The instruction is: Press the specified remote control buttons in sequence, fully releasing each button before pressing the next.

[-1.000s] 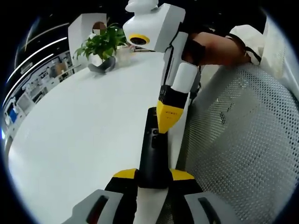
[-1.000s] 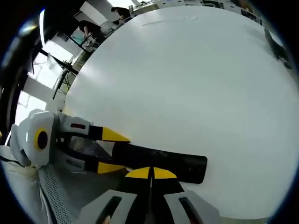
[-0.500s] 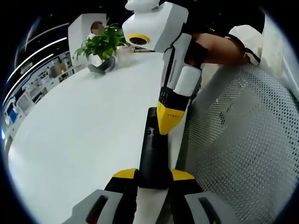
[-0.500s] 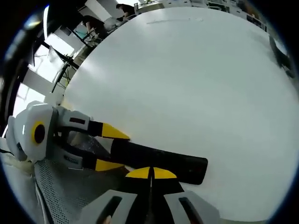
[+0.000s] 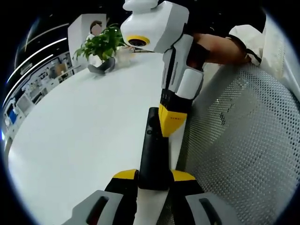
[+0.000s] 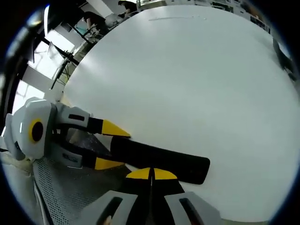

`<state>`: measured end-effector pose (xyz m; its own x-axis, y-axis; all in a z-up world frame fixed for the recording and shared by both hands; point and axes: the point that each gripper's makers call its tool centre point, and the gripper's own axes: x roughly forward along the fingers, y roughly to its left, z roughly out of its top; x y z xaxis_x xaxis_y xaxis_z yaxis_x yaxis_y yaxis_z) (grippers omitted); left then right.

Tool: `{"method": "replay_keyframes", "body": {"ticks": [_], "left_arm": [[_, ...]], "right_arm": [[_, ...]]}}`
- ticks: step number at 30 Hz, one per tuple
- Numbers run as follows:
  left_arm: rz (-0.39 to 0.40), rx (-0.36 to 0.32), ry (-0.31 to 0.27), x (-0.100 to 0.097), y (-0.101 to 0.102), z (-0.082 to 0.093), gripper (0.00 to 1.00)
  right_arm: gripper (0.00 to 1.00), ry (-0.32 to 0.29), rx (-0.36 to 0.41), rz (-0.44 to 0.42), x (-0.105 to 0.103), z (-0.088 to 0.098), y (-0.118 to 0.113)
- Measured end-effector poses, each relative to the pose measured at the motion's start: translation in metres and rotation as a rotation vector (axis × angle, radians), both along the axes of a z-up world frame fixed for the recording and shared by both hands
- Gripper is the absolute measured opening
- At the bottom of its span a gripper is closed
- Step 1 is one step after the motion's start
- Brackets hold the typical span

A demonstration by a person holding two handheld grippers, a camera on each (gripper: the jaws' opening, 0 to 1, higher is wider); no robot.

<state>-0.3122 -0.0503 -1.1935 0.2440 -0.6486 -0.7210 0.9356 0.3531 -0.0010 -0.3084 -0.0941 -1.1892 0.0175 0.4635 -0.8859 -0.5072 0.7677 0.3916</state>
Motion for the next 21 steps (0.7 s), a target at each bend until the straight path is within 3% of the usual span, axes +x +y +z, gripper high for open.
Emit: {"method": "replay_keyframes", "body": {"ticks": [14, 18, 21], "left_arm": [[0.009, -0.001, 0.001, -0.0006, 0.0002, 0.0008, 0.26], [0.009, -0.002, 0.001, -0.0004, 0.0006, 0.0006, 0.26], [0.007, -0.004, -0.002, -0.0005, 0.0004, 0.0007, 0.25]], "right_arm": [[0.00, 0.001, 0.021, -0.018, 0.0006, 0.0035, 0.0019], [0.00, 0.006, 0.057, -0.026, 0.0011, 0.0052, 0.0067], [0.00, -0.028, 0.075, -0.031, 0.0066, 0.0077, 0.0086]]}}
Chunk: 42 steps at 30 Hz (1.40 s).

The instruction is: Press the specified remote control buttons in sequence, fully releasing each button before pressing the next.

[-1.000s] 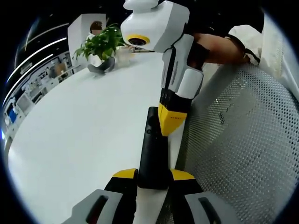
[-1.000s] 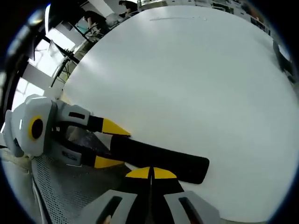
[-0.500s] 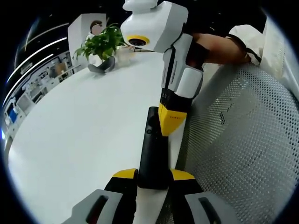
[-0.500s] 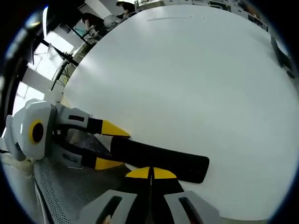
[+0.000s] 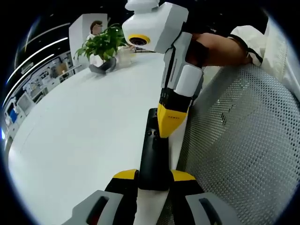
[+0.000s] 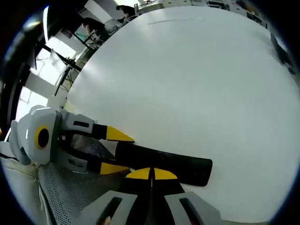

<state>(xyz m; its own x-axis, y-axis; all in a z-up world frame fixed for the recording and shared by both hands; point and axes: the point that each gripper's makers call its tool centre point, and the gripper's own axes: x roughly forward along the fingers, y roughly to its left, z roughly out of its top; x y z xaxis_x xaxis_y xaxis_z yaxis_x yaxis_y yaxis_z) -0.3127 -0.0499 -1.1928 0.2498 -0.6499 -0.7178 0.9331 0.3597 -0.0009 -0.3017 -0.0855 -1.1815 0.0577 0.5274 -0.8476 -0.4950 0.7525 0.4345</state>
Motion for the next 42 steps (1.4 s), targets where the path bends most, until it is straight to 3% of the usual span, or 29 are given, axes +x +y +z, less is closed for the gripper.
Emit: {"method": "replay_keyframes", "body": {"ticks": [3, 12, 30, 37, 42], "left_arm": [[-0.004, -0.005, -0.003, 0.000, 0.000, 0.000, 0.25], [-0.001, -0.012, -0.005, 0.001, -0.002, 0.000, 0.25], [0.000, -0.017, -0.005, 0.001, -0.002, 0.000, 0.25], [-0.001, -0.018, -0.006, 0.001, -0.002, 0.000, 0.25], [-0.002, -0.018, -0.006, 0.001, -0.003, 0.000, 0.25]], "right_arm": [[0.00, 0.001, 0.039, -0.012, 0.001, 0.003, 0.005], [0.00, -0.004, 0.051, 0.000, 0.005, 0.000, 0.011], [0.00, -0.033, 0.036, 0.018, 0.004, -0.002, 0.009], [0.00, -0.093, 0.007, 0.085, 0.004, -0.003, 0.010], [0.00, -0.080, 0.015, 0.067, 0.005, -0.003, 0.008]]}}
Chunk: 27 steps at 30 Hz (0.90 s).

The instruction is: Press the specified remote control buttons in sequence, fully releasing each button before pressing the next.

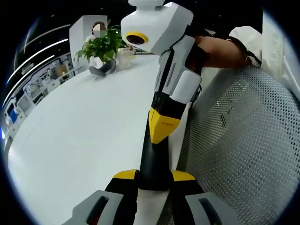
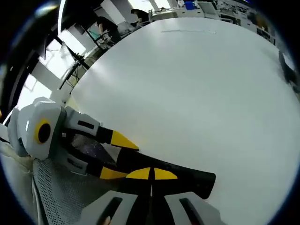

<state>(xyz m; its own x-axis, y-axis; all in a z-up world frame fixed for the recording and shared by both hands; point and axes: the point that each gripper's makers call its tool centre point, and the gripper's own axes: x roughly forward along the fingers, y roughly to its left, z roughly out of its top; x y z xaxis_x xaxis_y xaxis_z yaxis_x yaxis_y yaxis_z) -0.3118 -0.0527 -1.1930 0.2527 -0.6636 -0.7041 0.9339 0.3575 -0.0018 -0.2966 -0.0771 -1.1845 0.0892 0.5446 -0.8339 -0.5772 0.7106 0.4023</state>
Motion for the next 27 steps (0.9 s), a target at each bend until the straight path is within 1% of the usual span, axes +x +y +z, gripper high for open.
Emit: {"method": "replay_keyframes", "body": {"ticks": [5, 9, 14, 18, 20, 21, 27], "left_arm": [[-0.001, 0.000, 0.000, 0.000, 0.000, 0.000, 0.25], [-0.001, -0.001, 0.000, 0.000, 0.000, 0.000, 0.25], [-0.001, -0.001, 0.000, 0.000, 0.000, 0.000, 0.25], [0.000, -0.003, 0.000, 0.000, 0.000, 0.000, 0.25], [0.000, -0.003, 0.000, 0.000, 0.000, 0.000, 0.25], [0.001, -0.004, 0.000, 0.000, 0.000, 0.000, 0.25], [0.000, -0.005, 0.000, 0.001, 0.000, 0.000, 0.25]], "right_arm": [[0.00, 0.026, 0.016, -0.016, 0.000, 0.002, 0.000], [0.00, 0.011, 0.006, 0.003, -0.001, 0.002, 0.002], [0.00, 0.009, 0.046, 0.031, -0.004, 0.006, 0.013], [0.00, 0.009, 0.046, 0.050, -0.006, 0.004, 0.016], [0.00, 0.004, 0.013, 0.068, -0.007, 0.000, 0.012], [0.00, 0.004, 0.029, 0.062, -0.007, 0.001, 0.015], [0.00, 0.019, 0.046, 0.044, -0.006, 0.002, 0.013]]}}
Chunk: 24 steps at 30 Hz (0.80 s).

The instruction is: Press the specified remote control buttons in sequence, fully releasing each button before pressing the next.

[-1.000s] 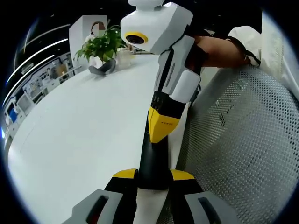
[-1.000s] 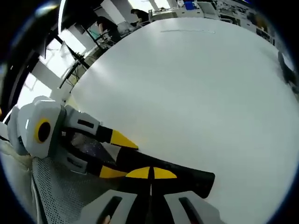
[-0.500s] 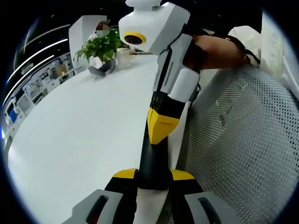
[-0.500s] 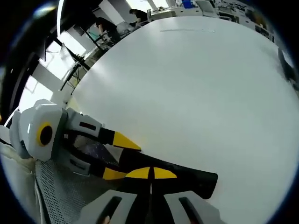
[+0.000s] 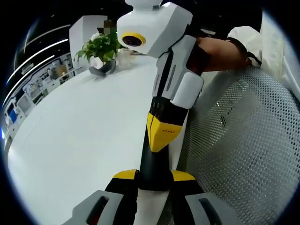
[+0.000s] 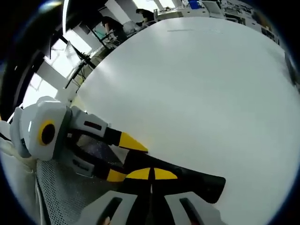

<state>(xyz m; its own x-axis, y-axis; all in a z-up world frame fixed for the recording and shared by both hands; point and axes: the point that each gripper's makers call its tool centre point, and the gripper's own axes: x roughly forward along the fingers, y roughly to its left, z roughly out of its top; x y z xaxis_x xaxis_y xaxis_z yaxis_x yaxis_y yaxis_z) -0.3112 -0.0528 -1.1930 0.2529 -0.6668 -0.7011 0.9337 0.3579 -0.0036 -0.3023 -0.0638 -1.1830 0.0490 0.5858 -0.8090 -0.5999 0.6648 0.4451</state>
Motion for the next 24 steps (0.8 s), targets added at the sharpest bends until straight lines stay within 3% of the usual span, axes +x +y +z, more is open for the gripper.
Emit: {"method": "replay_keyframes", "body": {"ticks": [24], "left_arm": [[0.003, -0.002, 0.001, -0.0003, -0.0005, -0.0003, 0.25]], "right_arm": [[0.00, 0.009, 0.018, -0.009, 0.0006, -0.0011, 0.0004]]}}
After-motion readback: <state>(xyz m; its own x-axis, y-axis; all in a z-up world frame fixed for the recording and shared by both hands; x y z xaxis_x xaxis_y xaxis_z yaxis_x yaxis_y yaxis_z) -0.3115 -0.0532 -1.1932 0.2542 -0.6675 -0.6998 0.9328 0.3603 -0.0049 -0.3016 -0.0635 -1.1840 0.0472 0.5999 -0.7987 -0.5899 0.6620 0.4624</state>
